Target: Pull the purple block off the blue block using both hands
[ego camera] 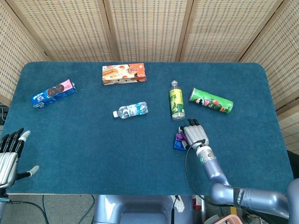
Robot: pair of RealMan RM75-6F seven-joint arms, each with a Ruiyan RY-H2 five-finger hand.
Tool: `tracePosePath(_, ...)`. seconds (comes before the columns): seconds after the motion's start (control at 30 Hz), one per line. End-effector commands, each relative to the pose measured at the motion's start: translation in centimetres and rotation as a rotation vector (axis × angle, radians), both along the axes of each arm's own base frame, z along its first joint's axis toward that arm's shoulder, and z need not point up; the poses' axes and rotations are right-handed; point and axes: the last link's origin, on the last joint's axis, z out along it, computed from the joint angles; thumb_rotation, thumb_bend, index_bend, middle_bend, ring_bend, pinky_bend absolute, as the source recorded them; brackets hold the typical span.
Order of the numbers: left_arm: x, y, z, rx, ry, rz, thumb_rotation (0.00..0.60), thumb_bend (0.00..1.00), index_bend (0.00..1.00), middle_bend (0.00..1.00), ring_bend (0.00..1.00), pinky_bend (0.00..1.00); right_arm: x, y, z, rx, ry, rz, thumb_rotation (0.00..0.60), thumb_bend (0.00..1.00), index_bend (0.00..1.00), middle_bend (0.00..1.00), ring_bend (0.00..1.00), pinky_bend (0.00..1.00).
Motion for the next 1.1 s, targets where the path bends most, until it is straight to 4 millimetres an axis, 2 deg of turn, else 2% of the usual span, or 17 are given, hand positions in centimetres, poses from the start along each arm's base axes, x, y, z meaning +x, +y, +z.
tracePosePath(0.03,-0.1,0.1,0.0,0.001,0.0,0.002,0.6,0.05,0.0,0.0,0.0,0.0,0.5,-0.2,0.2,-0.025,-0.022,0.033,0.6,0.5,0.63,0.66,0.17,0.0)
tracePosePath(0.27,-0.2,0.4,-0.1,-0.006,0.001,0.011,0.6,0.05,0.0,0.0,0.0,0.0,2.5,0.1,2.1,-0.069,-0.163,0.121,0.6,0.52,0.63,0.67,0.19,0.0)
tracePosePath(0.4,-0.3,1.2,-0.4,-0.017,-0.007,0.009,0.6,0.05,0.0,0.0,0.0,0.0,4.0,0.1,3.6,-0.102,-0.262,0.185,0.6,0.52,0.63,0.67,0.19,0.0)
tracePosePath(0.5,-0.5,3.0,-1.0,-0.04,-0.055,0.007,0.6,0.05,0.0,0.0,0.0,0.0,5.4,-0.3,4.5,-0.126,-0.369,0.232,0.6,0.52,0.63,0.67,0.19,0.0)
tracePosePath(0.6,-0.3,5.0,-2.6,-0.119,-0.157,-0.004,0.6,0.05,0.0,0.0,0.0,0.0,6.7,-1.0,4.8,-0.122,-0.484,0.246,0.6,0.51,0.63,0.67,0.19,0.0)
tracePosePath(0.7,1.9,9.0,-4.7,-0.22,-0.312,-0.066,0.6,0.04,0.0,0.0,0.0,0.0,8.9,-2.7,4.4,-0.096,-0.609,0.201,0.6,0.52,0.63,0.67,0.19,0.0)
tracePosePath(0.87,4.6,12.2,-6.3,-0.299,-0.389,-0.109,0.6,0.01,0.0,0.0,0.0,0.0,10.7,-3.6,3.4,-0.091,-0.673,0.173,0.6,0.52,0.63,0.67,0.19,0.0)
tracePosePath(0.93,6.5,13.9,-7.1,-0.334,-0.424,-0.132,0.6,0.0,0.0,0.0,0.0,0.0,11.3,-3.9,2.5,-0.088,-0.685,0.159,0.6,0.52,0.63,0.67,0.19,0.0)
tracePosePath(1.1,10.3,16.2,-8.5,-0.389,-0.453,-0.177,0.6,0.0,0.0,0.0,0.0,0.0,12.2,-4.1,0.5,-0.078,-0.712,0.111,0.6,0.51,0.63,0.67,0.19,0.0)
